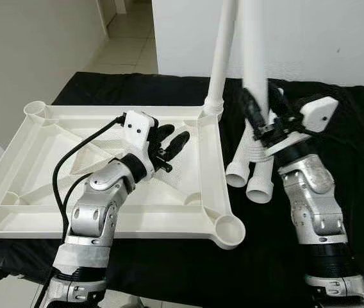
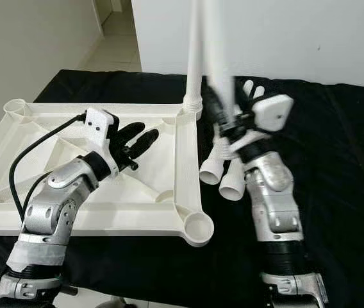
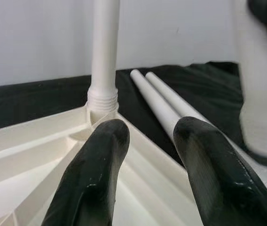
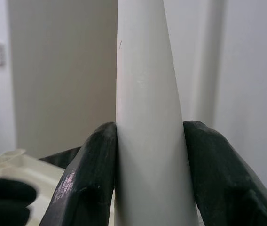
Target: Building children table
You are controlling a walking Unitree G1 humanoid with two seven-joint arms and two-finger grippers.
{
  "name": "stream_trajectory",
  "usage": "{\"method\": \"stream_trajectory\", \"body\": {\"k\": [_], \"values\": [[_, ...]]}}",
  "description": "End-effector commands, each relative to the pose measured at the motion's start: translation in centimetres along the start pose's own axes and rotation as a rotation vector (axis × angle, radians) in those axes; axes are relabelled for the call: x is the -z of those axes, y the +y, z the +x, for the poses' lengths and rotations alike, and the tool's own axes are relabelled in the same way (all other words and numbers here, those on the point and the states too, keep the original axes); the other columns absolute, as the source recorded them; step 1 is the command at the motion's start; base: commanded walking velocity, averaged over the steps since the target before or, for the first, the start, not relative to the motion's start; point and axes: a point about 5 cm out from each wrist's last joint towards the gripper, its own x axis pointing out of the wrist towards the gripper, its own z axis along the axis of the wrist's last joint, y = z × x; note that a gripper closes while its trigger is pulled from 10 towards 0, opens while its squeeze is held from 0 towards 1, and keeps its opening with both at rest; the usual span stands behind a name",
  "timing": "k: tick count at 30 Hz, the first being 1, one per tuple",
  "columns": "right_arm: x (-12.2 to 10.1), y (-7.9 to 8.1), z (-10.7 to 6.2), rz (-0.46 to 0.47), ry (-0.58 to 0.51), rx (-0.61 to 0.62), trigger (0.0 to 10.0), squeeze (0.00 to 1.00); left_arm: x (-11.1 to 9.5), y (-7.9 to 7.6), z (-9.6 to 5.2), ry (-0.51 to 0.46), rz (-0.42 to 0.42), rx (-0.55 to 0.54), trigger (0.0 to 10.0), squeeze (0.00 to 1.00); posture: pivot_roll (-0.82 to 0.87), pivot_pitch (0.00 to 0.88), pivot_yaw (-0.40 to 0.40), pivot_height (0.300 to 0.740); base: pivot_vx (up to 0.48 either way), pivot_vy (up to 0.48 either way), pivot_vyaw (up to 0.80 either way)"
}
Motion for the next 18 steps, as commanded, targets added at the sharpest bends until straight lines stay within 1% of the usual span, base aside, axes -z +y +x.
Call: {"method": "stream_trajectory", "body": {"k": [1,3,4,5,6,7,9,11,12,13,14,15,18], "values": [[-0.3,0.2,0.3,-0.01,-0.02,-0.018,10.0,0.0,-0.1,-0.3,-0.3,0.003,-0.011,0.11,10.0,0.0,0.0,0.045,0.014,0.74,0.0,0.0,0.0],[-0.1,0.4,0.4,-0.009,-0.016,-0.029,10.0,0.0,-0.3,-0.3,-0.3,-0.004,-0.02,0.121,10.0,0.0,0.01,0.04,0.007,0.74,0.0,0.0,0.0],[0.4,0.9,0.5,-0.002,0.0,-0.058,10.0,0.0,-0.8,-0.4,-0.1,-0.022,-0.058,0.171,10.0,0.0,0.01,0.023,-0.005,0.74,0.0,0.0,0.0],[0.6,1.0,0.5,0.004,0.007,-0.067,10.0,0.0,-1.0,-0.4,0.0,-0.027,-0.077,0.192,10.0,0.0,0.01,0.023,-0.005,0.74,0.0,0.0,0.0],[0.9,1.2,0.5,0.0,0.018,-0.077,10.0,0.0,-1.4,-0.5,0.0,-0.045,-0.11,0.218,10.0,1.0,0.01,0.019,-0.01,0.74,0.0,0.0,0.0],[1.0,1.3,0.5,-0.003,0.026,-0.082,10.0,0.0,-1.7,-0.5,0.0,-0.057,-0.13,0.232,10.0,1.0,0.01,0.019,-0.01,0.74,0.0,0.0,0.0],[1.0,1.3,0.5,-0.003,0.026,-0.082,10.0,0.0,-1.7,-0.5,0.0,-0.057,-0.13,0.232,10.0,1.0,0.01,0.019,-0.01,0.74,0.0,0.0,0.0],[1.8,1.4,0.1,0.004,0.053,-0.078,10.0,0.0,-2.7,-0.9,-0.1,-0.098,-0.219,0.325,10.0,1.0,0.01,0.007,-0.014,0.74,0.0,0.0,0.0],[2.3,1.6,-0.1,0.011,0.077,-0.083,10.0,0.0,-3.1,-0.9,0.0,-0.107,-0.246,0.356,10.0,1.0,0.01,0.002,-0.014,0.74,0.0,0.0,0.0],[2.3,1.6,-0.1,0.011,0.077,-0.083,10.0,0.0,-3.1,-0.9,0.0,-0.107,-0.246,0.356,10.0,1.0,0.01,0.002,-0.014,0.74,0.0,0.0,0.0],[2.6,1.8,-0.3,0.015,0.093,-0.089,10.0,0.0,-3.4,-0.9,0.1,-0.112,-0.264,0.374,10.0,1.0,0.01,0.002,-0.014,0.74,0.0,0.0,0.0],[2.9,2.0,-0.4,0.019,0.101,-0.095,10.0,0.0,-3.8,-1.0,0.4,-0.132,-0.306,0.402,10.0,0.19,0.01,0.0,-0.015,0.74,0.0,0.0,0.0],[2.9,2.0,-0.4,0.019,0.101,-0.095,10.0,0.0,-3.8,-1.0,0.4,-0.132,-0.306,0.402,10.0,0.19,0.01,0.0,-0.015,0.74,0.0,0.0,0.0]]}}
